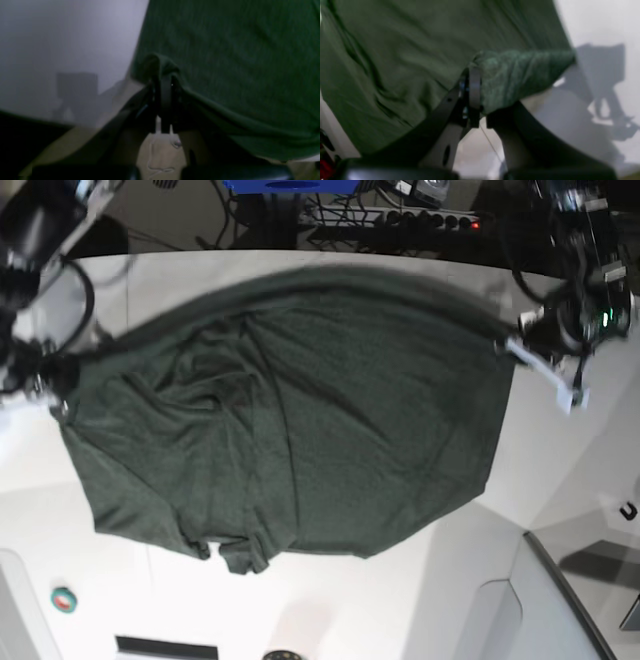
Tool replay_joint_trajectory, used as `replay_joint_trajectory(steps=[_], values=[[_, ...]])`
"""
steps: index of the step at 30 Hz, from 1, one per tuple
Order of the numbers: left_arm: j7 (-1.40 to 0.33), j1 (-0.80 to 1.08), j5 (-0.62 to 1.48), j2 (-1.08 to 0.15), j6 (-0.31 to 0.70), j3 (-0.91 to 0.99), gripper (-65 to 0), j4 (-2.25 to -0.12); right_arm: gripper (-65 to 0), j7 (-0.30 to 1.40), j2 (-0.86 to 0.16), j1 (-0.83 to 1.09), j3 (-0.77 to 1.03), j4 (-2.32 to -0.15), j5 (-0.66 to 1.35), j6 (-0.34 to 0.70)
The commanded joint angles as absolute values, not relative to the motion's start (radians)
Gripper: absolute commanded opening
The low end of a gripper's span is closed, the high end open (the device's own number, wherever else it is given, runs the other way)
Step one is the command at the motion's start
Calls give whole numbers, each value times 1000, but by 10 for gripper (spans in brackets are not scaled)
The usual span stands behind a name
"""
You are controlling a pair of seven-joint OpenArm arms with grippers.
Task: Layout the t-shirt on the table in an organized manner, then fold the t-shirt properly
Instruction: 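Lift the shirt with both grippers and swing it up off the table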
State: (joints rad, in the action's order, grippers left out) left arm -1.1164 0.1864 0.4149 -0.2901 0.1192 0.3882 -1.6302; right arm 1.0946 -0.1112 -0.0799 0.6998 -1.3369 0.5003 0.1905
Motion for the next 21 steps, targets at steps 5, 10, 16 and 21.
replay_joint_trajectory(steps=[5, 10, 16, 21], values=[[-1178, -176, 417, -409, 117, 231, -650, -1468, -645, 978, -263, -367, 521, -1099, 513, 196], [-1222, -595, 417, -467, 117, 4, -650, -1310, -647, 869, -383, -662, 328, -998, 515, 199], [-1230, -1079, 417, -461, 117, -162, -650, -1139, -648, 829, -467, -981, 173, -1003, 516, 306], [-1231, -1309, 417, -429, 117, -170, -650, -1035, -648, 835, -509, -1202, 159, -1018, 516, 360]])
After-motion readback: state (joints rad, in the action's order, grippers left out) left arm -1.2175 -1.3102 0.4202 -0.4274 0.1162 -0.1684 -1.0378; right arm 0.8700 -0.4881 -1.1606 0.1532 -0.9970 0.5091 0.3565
